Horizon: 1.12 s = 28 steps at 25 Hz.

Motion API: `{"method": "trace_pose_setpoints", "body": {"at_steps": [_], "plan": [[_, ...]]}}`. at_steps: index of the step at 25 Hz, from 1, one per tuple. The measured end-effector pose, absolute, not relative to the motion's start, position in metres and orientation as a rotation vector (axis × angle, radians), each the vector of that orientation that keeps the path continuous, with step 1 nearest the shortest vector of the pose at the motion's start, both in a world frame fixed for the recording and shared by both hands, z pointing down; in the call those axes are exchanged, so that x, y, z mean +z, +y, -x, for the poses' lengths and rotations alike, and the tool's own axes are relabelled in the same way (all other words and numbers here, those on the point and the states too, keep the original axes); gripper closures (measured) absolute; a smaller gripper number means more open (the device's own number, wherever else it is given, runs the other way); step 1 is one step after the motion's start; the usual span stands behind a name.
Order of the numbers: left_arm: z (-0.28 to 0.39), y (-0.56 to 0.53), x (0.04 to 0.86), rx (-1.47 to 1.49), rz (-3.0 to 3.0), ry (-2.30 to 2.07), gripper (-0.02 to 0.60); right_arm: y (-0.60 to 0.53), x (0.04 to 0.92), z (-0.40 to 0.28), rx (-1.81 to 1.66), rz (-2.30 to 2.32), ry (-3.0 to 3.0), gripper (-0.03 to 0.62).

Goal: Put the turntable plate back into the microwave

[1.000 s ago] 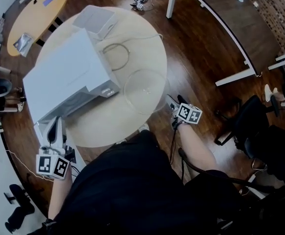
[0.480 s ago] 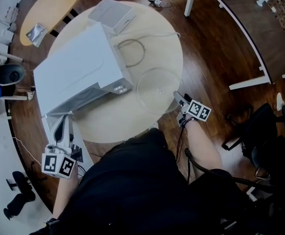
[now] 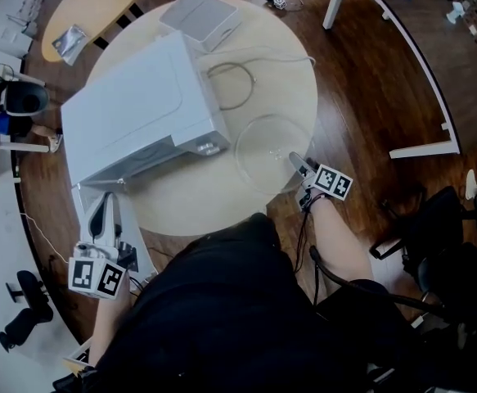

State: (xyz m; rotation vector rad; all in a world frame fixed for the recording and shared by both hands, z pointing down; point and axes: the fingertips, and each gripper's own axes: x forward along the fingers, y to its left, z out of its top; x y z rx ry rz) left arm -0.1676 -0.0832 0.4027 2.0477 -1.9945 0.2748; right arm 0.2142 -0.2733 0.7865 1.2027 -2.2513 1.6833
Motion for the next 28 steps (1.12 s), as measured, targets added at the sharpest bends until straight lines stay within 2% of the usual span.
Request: {"method": "trace_pose_setpoints", "body": {"at_steps": [3,5,9,20,28], "plan": [[0.17,-0.08,0.4,0.286,-2.037,-2.01,0.578,-0.275,0.788,-0.205,1.671,-1.157,-2.254,0.182],[0.172,-0.078,0.399,0.296,-2.031,-2.019,0.578,-0.277,0.789,-0.2,1.669,-1.144,-2.261,0.231],[0.172,-0.078,0.399,0.318,-2.029,-2.018,0.578,-0.277,0.784,-0.193,1.718,-1.125,-2.3,0.292],[0.161,-0.091,0.393,0.274,-2.086,-1.95,0.578,-0.273,0.782,-0.197,1.789,-1.148,-2.293,0.334],[0.154,-0.1,0.391,0.203,-2.124,-1.892,0.578,-0.26,0.771,-0.213,1.78,-1.177,-2.344,0.419]]}}
